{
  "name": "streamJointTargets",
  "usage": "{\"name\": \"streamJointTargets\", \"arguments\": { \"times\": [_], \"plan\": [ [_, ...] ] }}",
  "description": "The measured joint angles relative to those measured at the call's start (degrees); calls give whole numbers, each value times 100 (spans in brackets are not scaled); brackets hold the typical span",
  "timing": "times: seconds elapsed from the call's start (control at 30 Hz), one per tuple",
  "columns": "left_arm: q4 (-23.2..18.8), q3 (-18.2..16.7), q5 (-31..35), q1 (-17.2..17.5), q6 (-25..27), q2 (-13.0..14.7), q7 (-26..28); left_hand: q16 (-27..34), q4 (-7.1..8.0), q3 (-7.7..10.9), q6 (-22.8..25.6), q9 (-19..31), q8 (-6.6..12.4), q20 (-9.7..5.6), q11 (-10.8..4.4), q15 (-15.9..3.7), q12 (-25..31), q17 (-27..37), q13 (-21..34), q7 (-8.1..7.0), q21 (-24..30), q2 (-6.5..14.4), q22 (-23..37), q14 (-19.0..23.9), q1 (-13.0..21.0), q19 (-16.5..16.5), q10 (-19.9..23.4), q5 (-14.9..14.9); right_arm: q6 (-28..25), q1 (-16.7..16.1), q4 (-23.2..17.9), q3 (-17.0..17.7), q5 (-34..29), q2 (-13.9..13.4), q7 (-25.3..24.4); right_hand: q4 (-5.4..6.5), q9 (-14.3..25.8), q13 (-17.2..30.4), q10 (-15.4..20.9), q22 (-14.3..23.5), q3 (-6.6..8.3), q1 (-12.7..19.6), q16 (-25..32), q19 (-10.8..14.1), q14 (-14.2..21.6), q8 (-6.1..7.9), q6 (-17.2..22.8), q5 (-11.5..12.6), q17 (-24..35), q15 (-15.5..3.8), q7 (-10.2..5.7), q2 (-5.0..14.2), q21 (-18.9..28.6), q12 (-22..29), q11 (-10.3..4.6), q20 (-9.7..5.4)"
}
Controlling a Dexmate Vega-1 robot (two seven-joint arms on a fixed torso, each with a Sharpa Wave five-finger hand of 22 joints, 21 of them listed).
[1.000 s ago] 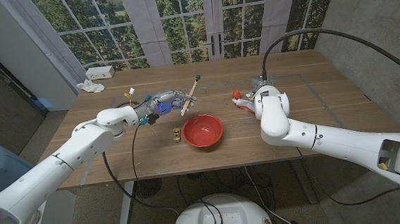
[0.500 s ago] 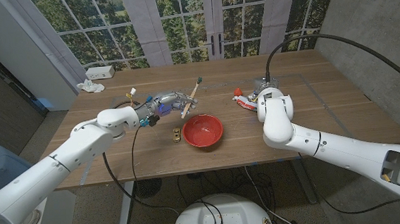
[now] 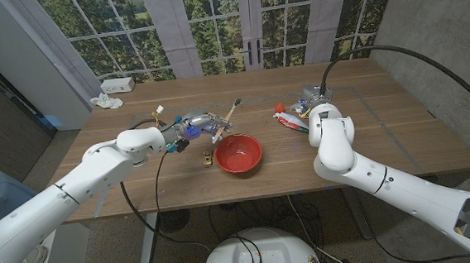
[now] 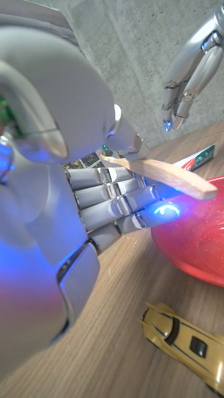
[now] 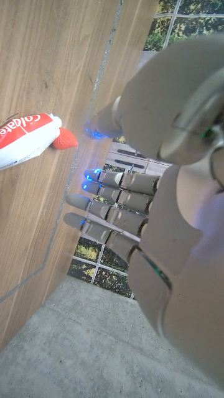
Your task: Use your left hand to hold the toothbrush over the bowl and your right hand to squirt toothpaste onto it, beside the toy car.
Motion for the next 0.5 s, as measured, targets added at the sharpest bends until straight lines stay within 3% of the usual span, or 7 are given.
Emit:
{"name": "streamJointTargets", "arguments": {
  "times": [0.2,0.5],
  "plan": [
    [-38,83,69,-31,124,-25,55,291,-5,-266,57,-85,-13,-51,-93,-42,-130,209,-226,-64,0,-76,169,-41,76,133,-93,5,119,-198,-117,241,135,15,-232,-24,0,0,0,0,-24,-5,45,-32,-19,0,0,0,4,-19,0,-5,-33,0,0,32],
    [-41,158,134,-47,231,-88,141,555,13,-489,38,-196,-22,-72,-200,-74,-169,381,-444,-207,0,-150,311,-72,151,216,-130,7,259,-304,-185,415,309,17,-393,-26,1,-27,0,1,-26,-4,45,-52,-19,0,1,0,5,-19,0,-5,-32,-44,-1,11]
  ]
}}
